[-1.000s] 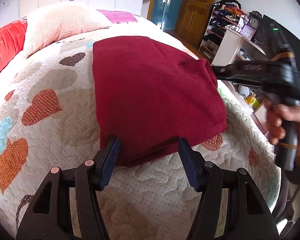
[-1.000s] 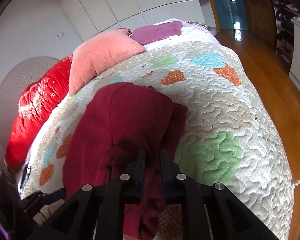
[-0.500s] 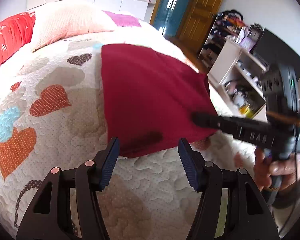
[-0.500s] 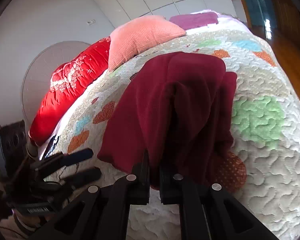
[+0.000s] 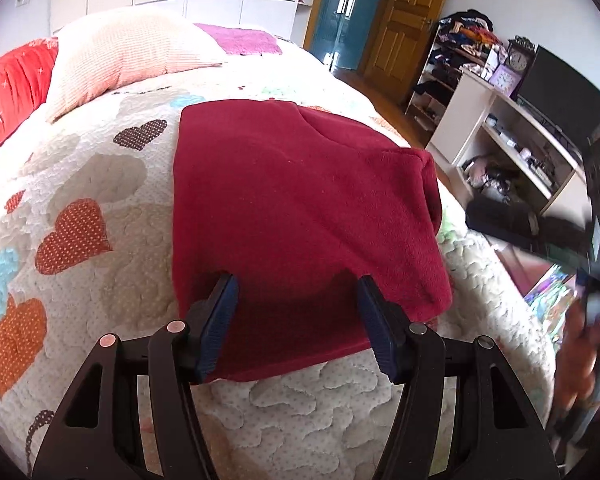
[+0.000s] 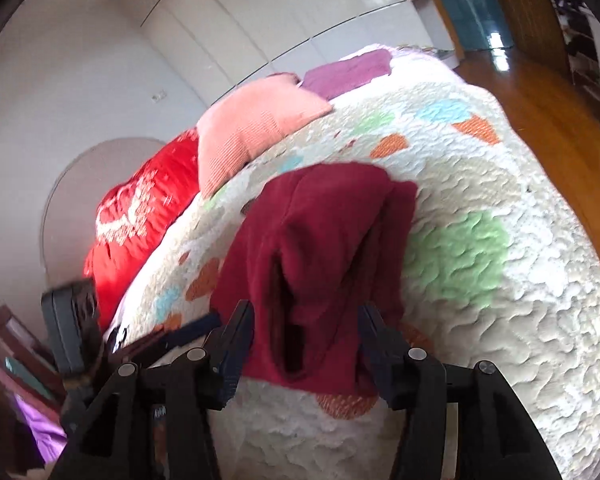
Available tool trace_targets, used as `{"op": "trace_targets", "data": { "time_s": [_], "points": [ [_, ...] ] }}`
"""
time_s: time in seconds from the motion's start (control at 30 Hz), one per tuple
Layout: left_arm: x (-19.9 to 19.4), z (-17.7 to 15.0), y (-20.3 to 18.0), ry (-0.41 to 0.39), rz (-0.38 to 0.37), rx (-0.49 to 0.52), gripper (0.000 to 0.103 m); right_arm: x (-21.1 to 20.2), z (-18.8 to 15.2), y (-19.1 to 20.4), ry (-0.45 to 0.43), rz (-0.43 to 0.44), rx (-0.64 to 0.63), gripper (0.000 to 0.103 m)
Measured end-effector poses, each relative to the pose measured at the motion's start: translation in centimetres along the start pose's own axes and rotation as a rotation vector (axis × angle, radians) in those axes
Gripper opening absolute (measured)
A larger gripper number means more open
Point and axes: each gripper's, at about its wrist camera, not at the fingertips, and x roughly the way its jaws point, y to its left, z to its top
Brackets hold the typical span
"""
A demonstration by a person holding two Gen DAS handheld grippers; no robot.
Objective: Fold small clothes
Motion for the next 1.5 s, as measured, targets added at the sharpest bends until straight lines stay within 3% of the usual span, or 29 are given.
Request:
{"op": "trace_targets", "data": {
  "time_s": [0.13,0.17,0.2,0.23,0.37,0.43,0.63,0.7,0.83,1.03,1.23,1.33,1.47,1.5],
  "points": [
    [0.3,-0.2,-0.1,-0.001,0.010,0.012,0.061,4.5,2.8,-1.1,0.059,0.015,0.103,0.051],
    [0.3,-0.2,0.0,0.001,0.008,0.009,0.061,5.5,3.3,-1.4,0.084,0.036,0.114,0.043],
    [0.4,-0.1,0.1,0.004,0.004,0.006,0.061,6.2,3.6,-1.3,0.101,0.045,0.105,0.021],
    [0.3,-0.1,0.2,0.005,-0.001,0.004,0.061,6.3,3.9,-1.0,0.094,0.010,0.063,0.014],
    [0.4,-0.4,0.2,0.011,-0.041,0.008,0.061,5.6,3.7,0.9,0.065,-0.193,-0.188,0.004],
    [0.9,-0.5,-0.1,0.014,-0.046,0.024,0.061,6.7,3.0,-0.1,0.087,-0.277,-0.230,0.004],
    [0.9,-0.8,-0.3,0.011,-0.033,0.016,0.061,4.0,2.7,-2.0,0.071,-0.180,-0.100,0.008],
    [0.9,-0.7,-0.4,0.011,-0.026,0.011,0.061,2.5,2.6,-1.2,0.057,-0.183,-0.087,0.018],
    [0.9,-0.9,-0.7,0.008,-0.004,0.019,0.061,-0.2,2.8,2.4,-0.015,-0.166,-0.167,0.018],
    [0.1,-0.8,-0.7,0.003,0.013,0.006,0.061,1.9,3.5,6.7,-0.001,-0.135,-0.257,0.019],
    [-1.6,-1.3,-0.1,-0.021,0.050,-0.011,0.061,4.9,0.8,4.2,0.081,-0.275,-0.259,0.019],
    [-2.0,-1.3,0.7,-0.029,0.073,-0.032,0.061,4.9,-1.0,2.4,0.072,-0.256,-0.224,0.019],
    [-2.3,-1.4,1.5,-0.024,0.063,-0.059,0.061,3.7,-1.0,2.7,0.061,-0.211,-0.211,0.020],
    [-2.5,-1.4,1.8,-0.026,0.059,-0.068,0.061,3.3,-0.9,2.7,0.054,-0.196,-0.200,0.024]
  ]
}}
